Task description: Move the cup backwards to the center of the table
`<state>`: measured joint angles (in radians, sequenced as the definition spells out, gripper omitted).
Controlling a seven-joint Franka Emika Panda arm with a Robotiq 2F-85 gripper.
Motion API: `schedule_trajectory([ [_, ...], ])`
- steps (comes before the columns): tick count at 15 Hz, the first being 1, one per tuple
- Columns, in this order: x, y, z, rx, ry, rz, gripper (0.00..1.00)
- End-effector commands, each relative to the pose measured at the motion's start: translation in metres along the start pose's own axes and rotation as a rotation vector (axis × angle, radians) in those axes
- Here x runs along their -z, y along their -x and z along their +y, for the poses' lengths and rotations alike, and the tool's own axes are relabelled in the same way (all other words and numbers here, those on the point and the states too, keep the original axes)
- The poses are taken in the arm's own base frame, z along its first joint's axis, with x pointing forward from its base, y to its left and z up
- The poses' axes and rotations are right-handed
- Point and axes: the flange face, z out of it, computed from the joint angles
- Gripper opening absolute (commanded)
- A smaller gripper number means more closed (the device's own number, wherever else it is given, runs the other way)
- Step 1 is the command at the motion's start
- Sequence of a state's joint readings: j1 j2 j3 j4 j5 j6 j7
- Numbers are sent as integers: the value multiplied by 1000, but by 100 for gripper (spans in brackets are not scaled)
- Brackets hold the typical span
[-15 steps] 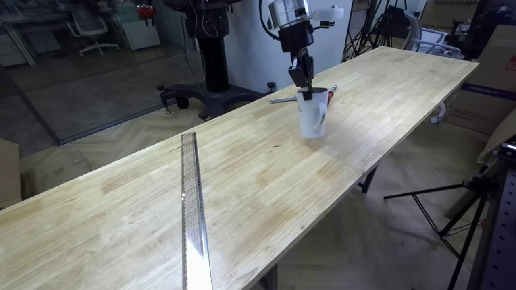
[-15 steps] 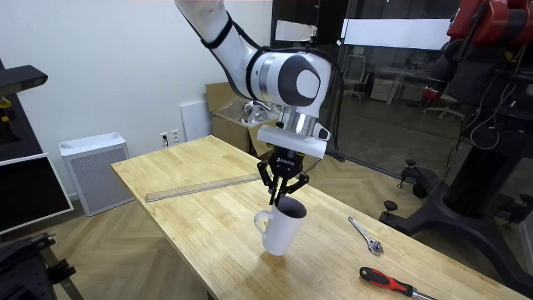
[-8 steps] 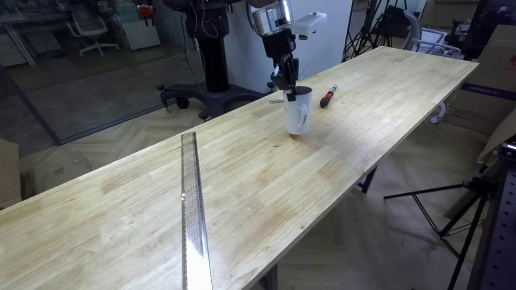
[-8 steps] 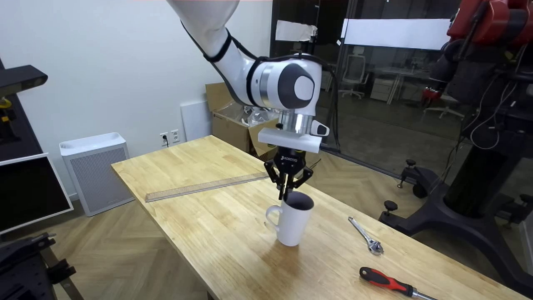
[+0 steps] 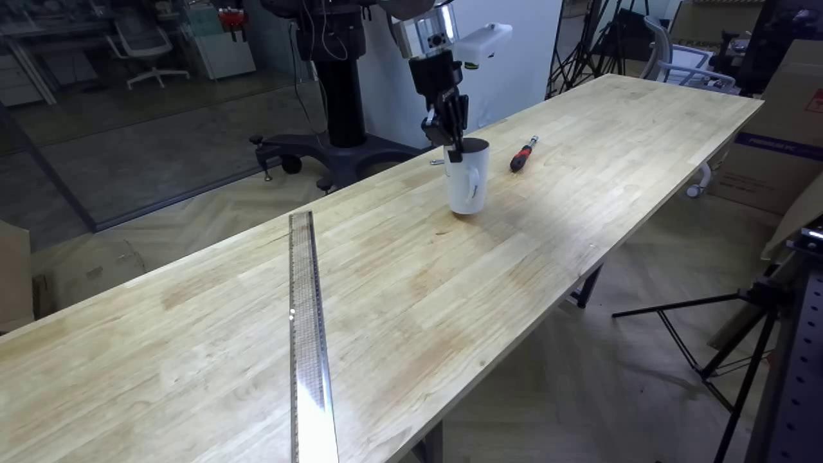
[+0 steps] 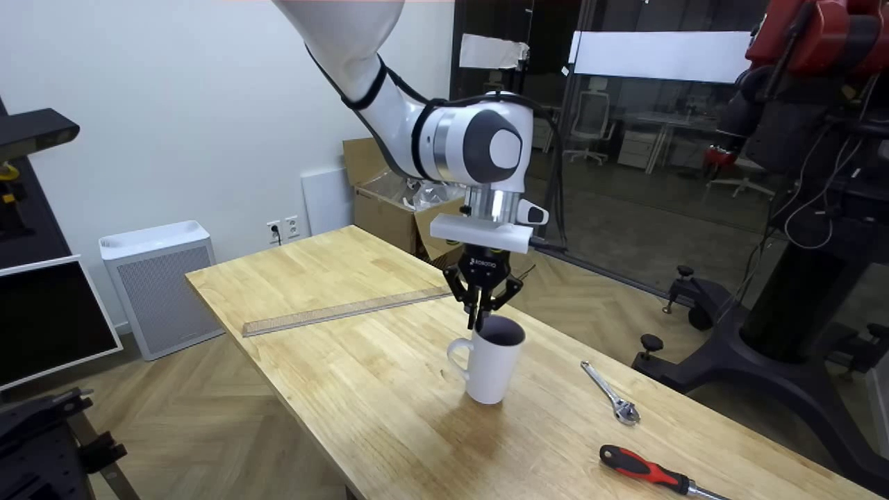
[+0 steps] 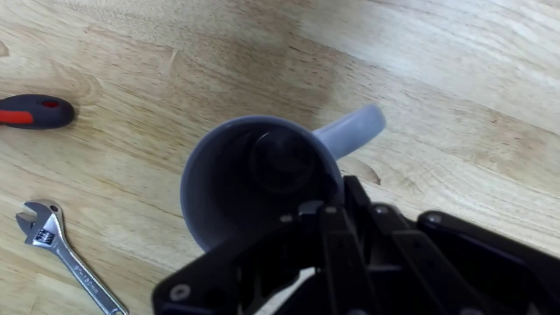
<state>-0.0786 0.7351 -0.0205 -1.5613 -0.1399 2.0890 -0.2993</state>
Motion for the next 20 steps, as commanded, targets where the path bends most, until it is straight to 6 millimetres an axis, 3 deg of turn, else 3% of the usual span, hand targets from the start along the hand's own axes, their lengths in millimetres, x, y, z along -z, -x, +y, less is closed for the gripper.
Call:
schedule_trajectory([
  [1, 10, -7, 3, -40, 35, 2, 2],
  [2, 9, -7, 3, -41, 34, 1, 10],
  [3, 9, -8, 4, -42, 34, 1, 35],
  [6, 12, -9, 4, -44, 38, 6, 44],
  [14, 32, -4, -3, -51, 69, 23, 98],
  [20, 58, 4, -28, -60, 98, 56, 100],
])
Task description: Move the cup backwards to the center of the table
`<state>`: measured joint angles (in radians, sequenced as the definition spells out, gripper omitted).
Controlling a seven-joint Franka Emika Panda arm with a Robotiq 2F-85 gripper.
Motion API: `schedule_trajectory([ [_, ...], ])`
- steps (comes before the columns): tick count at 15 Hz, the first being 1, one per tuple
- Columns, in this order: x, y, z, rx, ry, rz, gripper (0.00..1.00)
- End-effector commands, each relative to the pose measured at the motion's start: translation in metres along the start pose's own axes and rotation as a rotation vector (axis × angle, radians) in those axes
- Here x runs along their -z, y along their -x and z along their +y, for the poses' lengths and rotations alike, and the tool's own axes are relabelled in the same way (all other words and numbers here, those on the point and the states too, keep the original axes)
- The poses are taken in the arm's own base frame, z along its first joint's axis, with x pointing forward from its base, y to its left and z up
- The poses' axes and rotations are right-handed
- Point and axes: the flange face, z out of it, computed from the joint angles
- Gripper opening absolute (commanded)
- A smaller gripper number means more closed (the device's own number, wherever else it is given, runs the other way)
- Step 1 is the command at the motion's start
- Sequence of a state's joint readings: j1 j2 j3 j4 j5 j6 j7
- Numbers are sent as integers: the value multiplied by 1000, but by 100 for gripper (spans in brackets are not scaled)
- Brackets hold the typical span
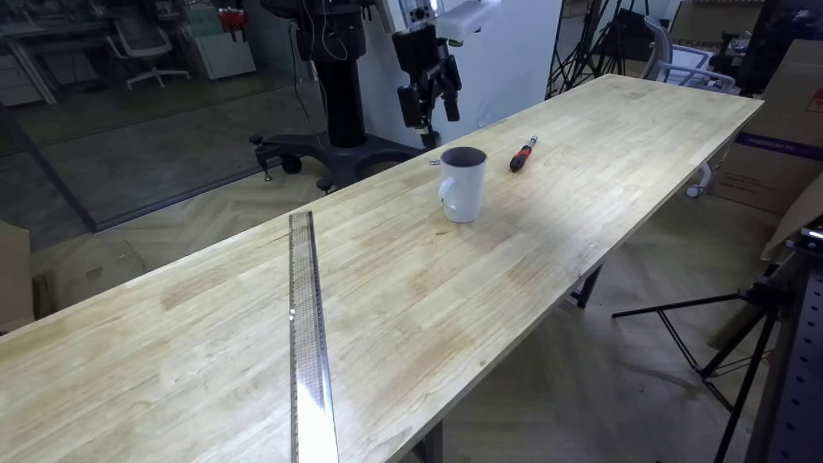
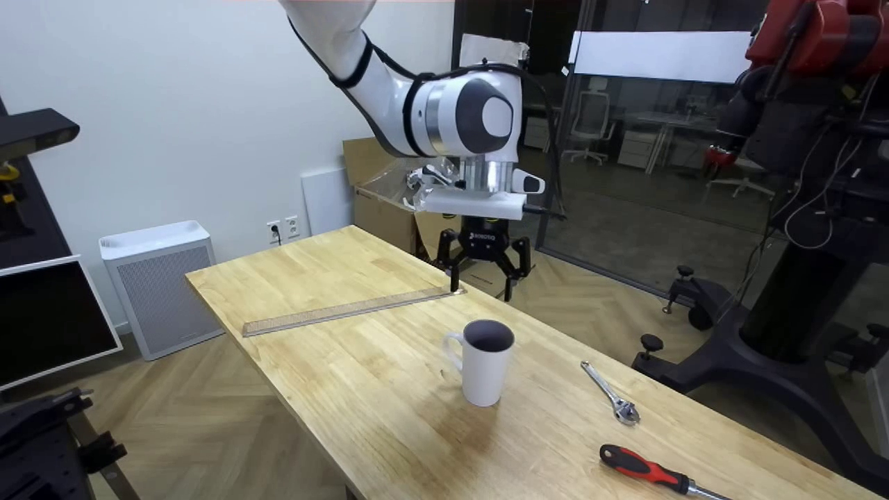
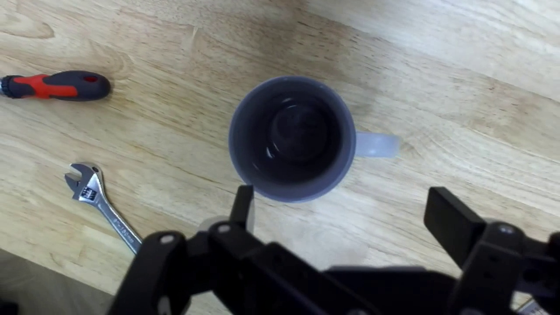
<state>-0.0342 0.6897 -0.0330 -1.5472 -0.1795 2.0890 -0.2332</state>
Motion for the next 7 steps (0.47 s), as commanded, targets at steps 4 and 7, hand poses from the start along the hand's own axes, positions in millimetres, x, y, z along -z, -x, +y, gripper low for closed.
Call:
schedule_trajectory([
  [4, 29, 19, -30, 6, -41, 12, 100],
  [7, 23, 11, -32, 12, -45, 9, 100],
])
